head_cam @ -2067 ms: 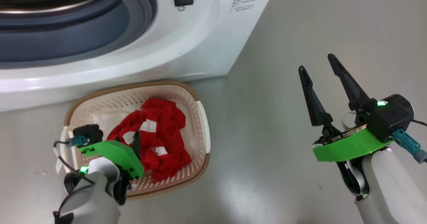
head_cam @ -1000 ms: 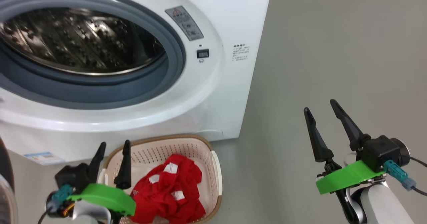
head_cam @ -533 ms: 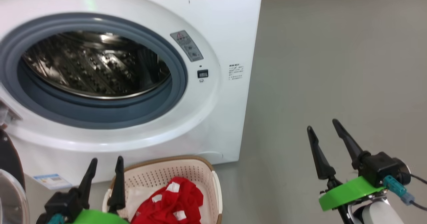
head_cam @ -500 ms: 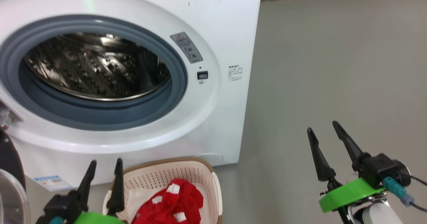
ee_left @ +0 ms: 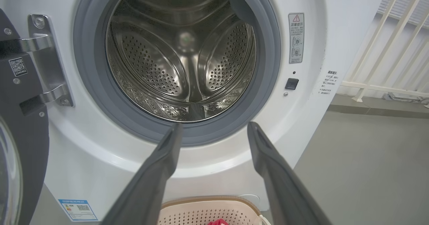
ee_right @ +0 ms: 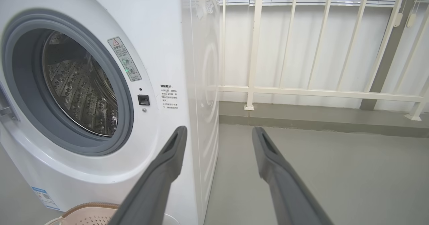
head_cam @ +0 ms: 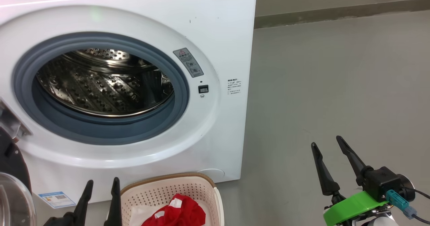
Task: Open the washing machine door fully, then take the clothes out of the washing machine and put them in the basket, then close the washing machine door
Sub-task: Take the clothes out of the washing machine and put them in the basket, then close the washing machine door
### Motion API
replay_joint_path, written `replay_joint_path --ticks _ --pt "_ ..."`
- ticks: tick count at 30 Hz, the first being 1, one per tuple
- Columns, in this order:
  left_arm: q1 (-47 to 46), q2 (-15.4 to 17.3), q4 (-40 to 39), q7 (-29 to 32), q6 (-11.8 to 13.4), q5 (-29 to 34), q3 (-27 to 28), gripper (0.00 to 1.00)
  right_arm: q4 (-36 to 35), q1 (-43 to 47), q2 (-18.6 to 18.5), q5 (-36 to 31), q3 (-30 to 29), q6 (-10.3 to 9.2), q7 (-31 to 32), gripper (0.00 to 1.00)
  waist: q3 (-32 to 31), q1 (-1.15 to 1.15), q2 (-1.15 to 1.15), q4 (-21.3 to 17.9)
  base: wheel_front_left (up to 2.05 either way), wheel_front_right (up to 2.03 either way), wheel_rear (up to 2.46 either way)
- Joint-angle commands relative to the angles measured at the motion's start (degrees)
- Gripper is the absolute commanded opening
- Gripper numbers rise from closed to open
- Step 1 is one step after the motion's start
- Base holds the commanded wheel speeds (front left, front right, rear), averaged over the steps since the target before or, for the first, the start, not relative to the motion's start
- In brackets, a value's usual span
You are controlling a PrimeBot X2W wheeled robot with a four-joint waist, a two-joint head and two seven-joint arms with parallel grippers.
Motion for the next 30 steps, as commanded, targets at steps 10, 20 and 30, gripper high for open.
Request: replay_joint_path --ticks 10,20,30 --pt "-0.1 1.0 -2.7 -0.7 -1.1 1.1 2.6 1.0 -1.6 -0.4 -0.5 -0.4 1.3 0.36 -0.4 1.0 -0.2 0.0 0.0 0.2 0.0 0.0 0.0" --pt "-0.4 0.7 -2.7 -0.7 -1.2 2.0 3.9 1.0 -1.5 -0.5 -0.8 -0.4 1.3 0.36 -0.4 1.0 0.0 0.0 0.0 0.0 0.0 0.0 0.0" --pt "-0.5 0.6 -2.9 -0.7 -1.4 3.1 4.3 1.0 -1.6 -0.6 -0.8 -0.6 1.2 0.36 -0.4 1.0 0.1 0.0 0.0 -0.1 -0.22 0.22 0.0"
